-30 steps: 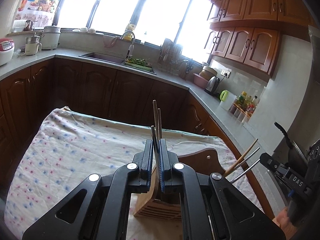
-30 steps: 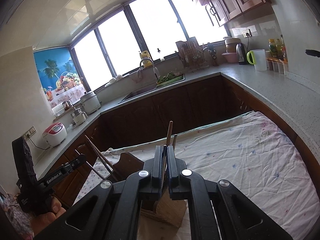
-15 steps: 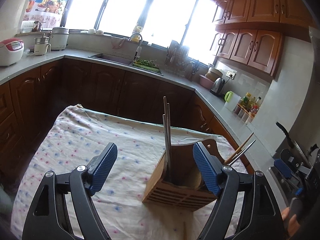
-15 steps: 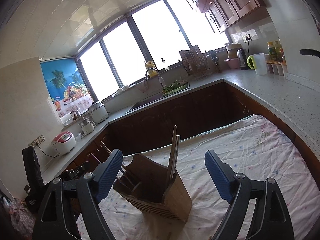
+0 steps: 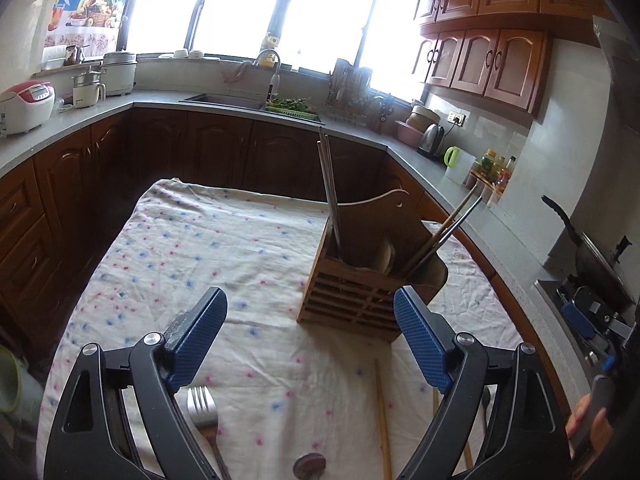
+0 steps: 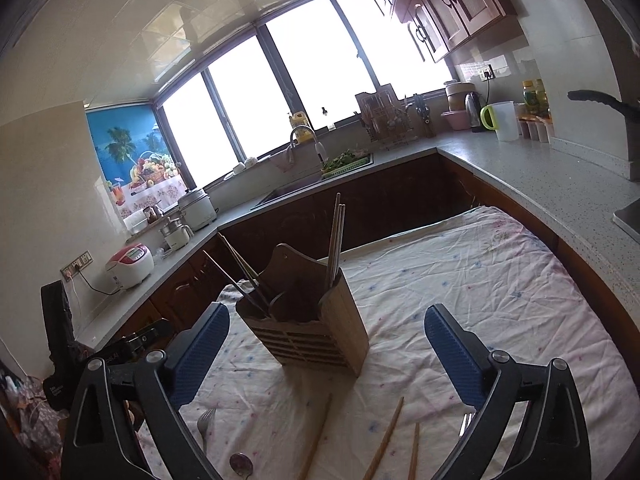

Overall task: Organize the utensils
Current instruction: 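Move both open tools down to the metal spoon and wooden chopsticks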

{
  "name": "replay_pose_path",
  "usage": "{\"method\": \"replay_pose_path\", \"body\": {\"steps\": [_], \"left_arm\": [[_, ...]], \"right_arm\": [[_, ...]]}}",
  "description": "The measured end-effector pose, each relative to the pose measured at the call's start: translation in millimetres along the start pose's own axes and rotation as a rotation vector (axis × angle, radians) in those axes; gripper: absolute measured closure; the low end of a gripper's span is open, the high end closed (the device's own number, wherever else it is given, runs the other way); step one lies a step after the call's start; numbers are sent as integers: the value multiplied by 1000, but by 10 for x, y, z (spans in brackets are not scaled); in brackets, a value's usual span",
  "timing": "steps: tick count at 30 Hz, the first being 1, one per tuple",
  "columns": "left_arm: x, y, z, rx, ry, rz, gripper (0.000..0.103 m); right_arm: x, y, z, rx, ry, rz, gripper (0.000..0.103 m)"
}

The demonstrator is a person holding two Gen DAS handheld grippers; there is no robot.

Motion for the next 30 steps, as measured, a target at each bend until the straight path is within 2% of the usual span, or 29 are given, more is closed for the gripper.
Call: {"method": "replay_pose_path", "body": {"steps": [8, 20, 30], "left_arm": [[-480, -67, -91, 20, -90, 10, 15], [-1161, -177, -110, 49, -233, -4, 16], [-1427, -139, -116, 35, -301, -25, 16]], "right_arm": [[-370, 147, -218, -37, -52, 7, 4], [-880, 262, -207, -75, -152, -20, 4], [-1055, 277, -117, -89, -195, -39, 5]]}}
Point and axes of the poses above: each gripper's, at about its wrist camera, not at the fingertips, and z roughly the way its jaws point, y to its right, x to its top, the point moved 6 cm from there along z, roughly the way its jaws point, and after that the axes turned 1 degree about -y, right-handed, at the moved point
